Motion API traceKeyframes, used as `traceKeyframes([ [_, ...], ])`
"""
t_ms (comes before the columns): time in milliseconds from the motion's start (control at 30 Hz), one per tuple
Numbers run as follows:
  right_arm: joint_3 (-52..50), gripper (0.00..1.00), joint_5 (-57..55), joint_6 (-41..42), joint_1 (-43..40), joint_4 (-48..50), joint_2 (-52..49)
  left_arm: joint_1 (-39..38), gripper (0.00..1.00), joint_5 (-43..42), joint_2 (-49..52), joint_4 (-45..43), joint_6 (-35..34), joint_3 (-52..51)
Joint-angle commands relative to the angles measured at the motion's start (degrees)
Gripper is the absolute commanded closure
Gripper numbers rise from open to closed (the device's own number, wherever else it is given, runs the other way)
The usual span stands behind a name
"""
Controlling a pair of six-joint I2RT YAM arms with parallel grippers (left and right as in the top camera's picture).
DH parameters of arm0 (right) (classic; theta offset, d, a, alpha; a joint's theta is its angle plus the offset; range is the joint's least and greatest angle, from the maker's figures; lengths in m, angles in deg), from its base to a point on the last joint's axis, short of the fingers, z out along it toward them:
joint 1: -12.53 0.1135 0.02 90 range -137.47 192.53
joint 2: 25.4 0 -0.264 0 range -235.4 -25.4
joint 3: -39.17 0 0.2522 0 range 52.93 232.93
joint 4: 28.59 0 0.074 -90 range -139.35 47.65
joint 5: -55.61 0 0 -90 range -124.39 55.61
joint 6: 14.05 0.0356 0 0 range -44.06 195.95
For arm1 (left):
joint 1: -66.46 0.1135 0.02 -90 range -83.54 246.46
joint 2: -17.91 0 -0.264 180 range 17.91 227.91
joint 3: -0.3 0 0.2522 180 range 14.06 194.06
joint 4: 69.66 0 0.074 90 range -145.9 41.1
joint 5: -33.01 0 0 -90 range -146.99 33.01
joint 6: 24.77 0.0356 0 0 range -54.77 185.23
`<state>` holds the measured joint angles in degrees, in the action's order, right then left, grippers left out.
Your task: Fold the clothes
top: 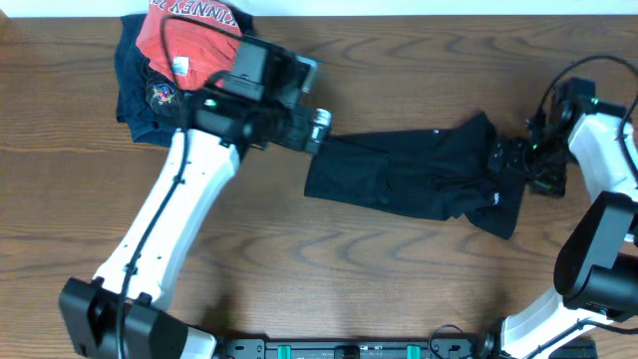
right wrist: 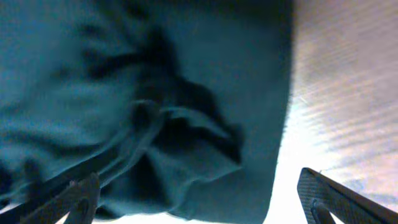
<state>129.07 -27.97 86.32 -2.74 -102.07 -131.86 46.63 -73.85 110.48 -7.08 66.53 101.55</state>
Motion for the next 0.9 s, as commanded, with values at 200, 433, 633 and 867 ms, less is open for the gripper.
traceKeyframes([
  [200, -10.7, 0.01, -4.8, 4.6, -2.7, 11.1, 0.0, 4.0, 0.01, 4.5, 1.0, 3.9, 0.6, 0.0],
  [433, -18.2, 0.29, 0.6, 6.2, -2.7, 20.2, 0.0, 4.1, 0.01, 4.5, 1.0, 3.9, 0.6, 0.0],
  [633, -18.1, 0.99, 0.7, 7.0, -3.3, 20.9, 0.1, 4.1, 0.01, 6.0, 1.0, 4.1, 2.5, 0.0],
  [867, -11.0, 0.99, 1.4, 2.3, -10.0, 13.3, 2.1, 4.1, 0.01, 12.5, 1.0, 4.3, 2.5, 0.0],
])
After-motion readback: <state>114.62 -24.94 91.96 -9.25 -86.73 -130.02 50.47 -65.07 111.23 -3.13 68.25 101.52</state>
